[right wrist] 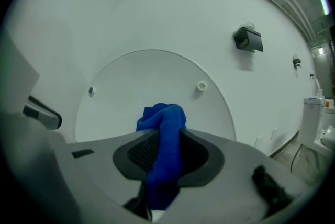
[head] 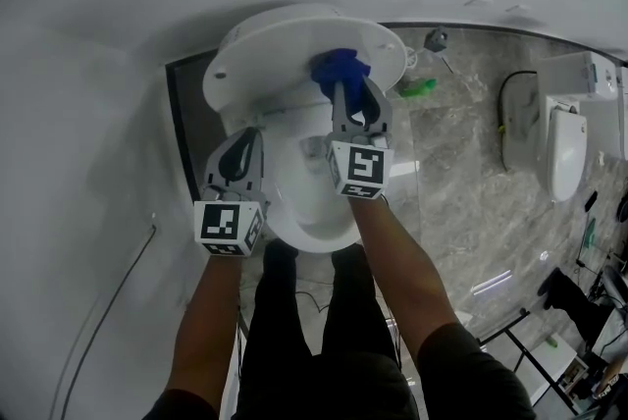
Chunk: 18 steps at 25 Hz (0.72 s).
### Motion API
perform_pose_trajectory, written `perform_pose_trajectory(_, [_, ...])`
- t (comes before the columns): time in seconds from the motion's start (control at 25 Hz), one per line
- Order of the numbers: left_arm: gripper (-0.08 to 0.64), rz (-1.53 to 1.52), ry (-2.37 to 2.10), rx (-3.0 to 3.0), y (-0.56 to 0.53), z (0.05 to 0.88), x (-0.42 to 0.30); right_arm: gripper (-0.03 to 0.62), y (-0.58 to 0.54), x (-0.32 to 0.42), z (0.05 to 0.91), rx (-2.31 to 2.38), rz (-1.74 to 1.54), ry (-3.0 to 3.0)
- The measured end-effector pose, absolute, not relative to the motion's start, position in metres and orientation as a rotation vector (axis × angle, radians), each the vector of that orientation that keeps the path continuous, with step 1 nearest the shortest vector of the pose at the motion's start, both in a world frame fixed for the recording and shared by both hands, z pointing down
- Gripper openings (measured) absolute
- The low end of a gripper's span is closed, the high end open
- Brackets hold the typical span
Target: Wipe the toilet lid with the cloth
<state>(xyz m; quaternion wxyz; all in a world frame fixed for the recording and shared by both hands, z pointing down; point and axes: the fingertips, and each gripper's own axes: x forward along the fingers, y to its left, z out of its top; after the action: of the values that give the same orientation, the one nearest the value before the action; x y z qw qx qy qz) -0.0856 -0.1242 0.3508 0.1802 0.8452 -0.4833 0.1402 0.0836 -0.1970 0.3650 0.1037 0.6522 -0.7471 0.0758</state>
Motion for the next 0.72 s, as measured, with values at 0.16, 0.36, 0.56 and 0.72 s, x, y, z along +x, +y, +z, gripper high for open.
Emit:
perform_pose_trajectory(0.16, [0.032, 0.396, -1.374, 2.371, -0.130, 0.360, -0.073, 0.095, -0.197, 0.116, 0.361, 1.973, 0.201, -2.162])
perform_pose_trajectory(0.36, [0.032, 0.377, -1.343, 2.398, -0.137, 0.361, -0.045, 0.095, -0.192, 0.147, 0.359, 2.019, 0.196, -2.115])
perform_pose_trajectory(0.56, [0.032, 0.352, -1.369, 2.380, -0.135, 0.363, -0.038, 0.095, -0.182, 0.138, 0.359, 1.971, 0.184, -2.154])
perform_pose_trajectory(0.72, [0.032, 0.361, -1.463, 2.300, -0.133, 0.376, -0.074, 0.095, -0.173, 0.077, 0.369, 1.811, 0.188, -2.284])
